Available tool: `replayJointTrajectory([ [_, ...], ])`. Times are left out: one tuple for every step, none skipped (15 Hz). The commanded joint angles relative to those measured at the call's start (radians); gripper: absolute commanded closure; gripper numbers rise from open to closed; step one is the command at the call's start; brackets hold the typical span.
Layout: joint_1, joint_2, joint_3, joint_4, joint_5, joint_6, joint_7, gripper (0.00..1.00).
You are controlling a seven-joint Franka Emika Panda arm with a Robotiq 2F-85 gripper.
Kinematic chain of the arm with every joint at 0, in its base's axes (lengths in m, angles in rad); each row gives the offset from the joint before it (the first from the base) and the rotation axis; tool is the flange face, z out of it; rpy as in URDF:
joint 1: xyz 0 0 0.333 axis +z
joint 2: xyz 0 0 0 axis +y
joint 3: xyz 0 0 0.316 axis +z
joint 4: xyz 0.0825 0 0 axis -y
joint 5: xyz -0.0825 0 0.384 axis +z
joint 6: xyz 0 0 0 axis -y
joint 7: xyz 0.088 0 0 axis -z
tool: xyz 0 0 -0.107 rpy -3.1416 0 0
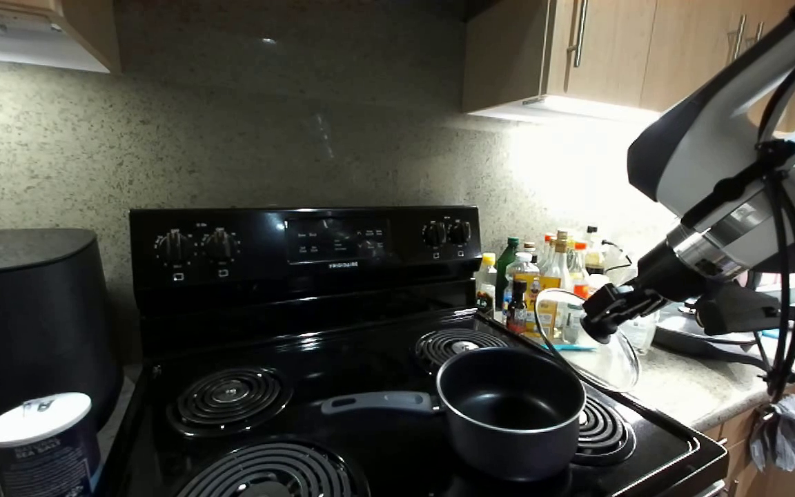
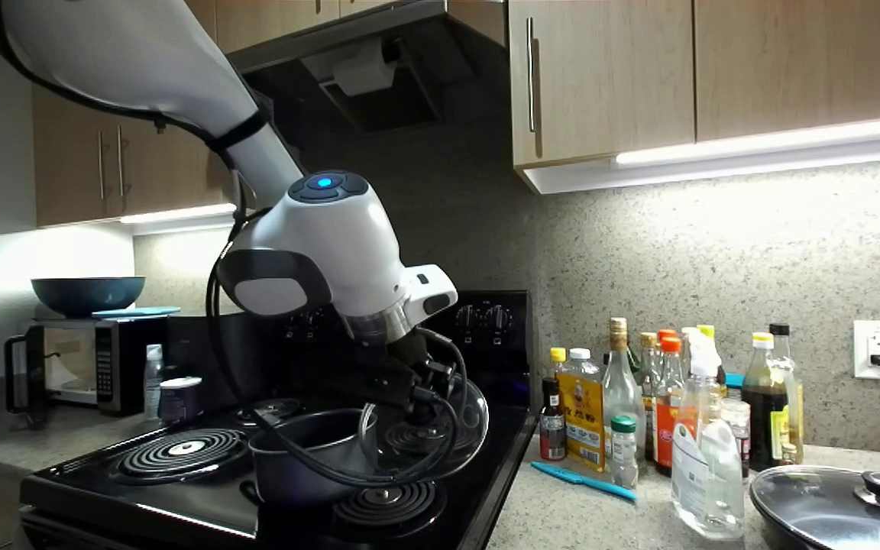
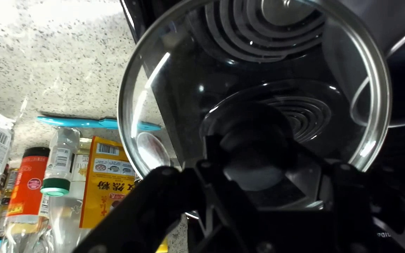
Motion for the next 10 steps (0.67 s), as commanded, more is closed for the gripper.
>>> replayJointTrajectory([
  [-0.001, 0.006, 0.0, 0.002, 0.0, 0.0, 0.0, 0.77],
  [0.015, -0.054, 0.003, -0.031, 0.019, -0.01, -0.005, 0.77],
  [0.026, -0.094, 0.002, -0.05, 0.042, -0.017, -0.008, 0.77],
  [0.046, -0.145, 0.0, -0.066, 0.1, -0.012, -0.024, 0.77],
  [0.061, -0.179, 0.0, -0.078, 0.14, -0.007, -0.029, 0.77],
  [0.081, -0.222, 0.0, -0.091, 0.189, -0.004, -0.036, 0.77],
  [0.1, -0.26, 0.002, -0.103, 0.233, 0.005, -0.044, 0.77],
  [0.117, -0.292, 0.009, -0.116, 0.262, 0.017, -0.046, 0.77],
  [0.133, -0.32, 0.019, -0.126, 0.286, 0.03, -0.05, 0.77],
  [0.148, -0.343, 0.033, -0.138, 0.3, 0.043, -0.048, 0.77],
])
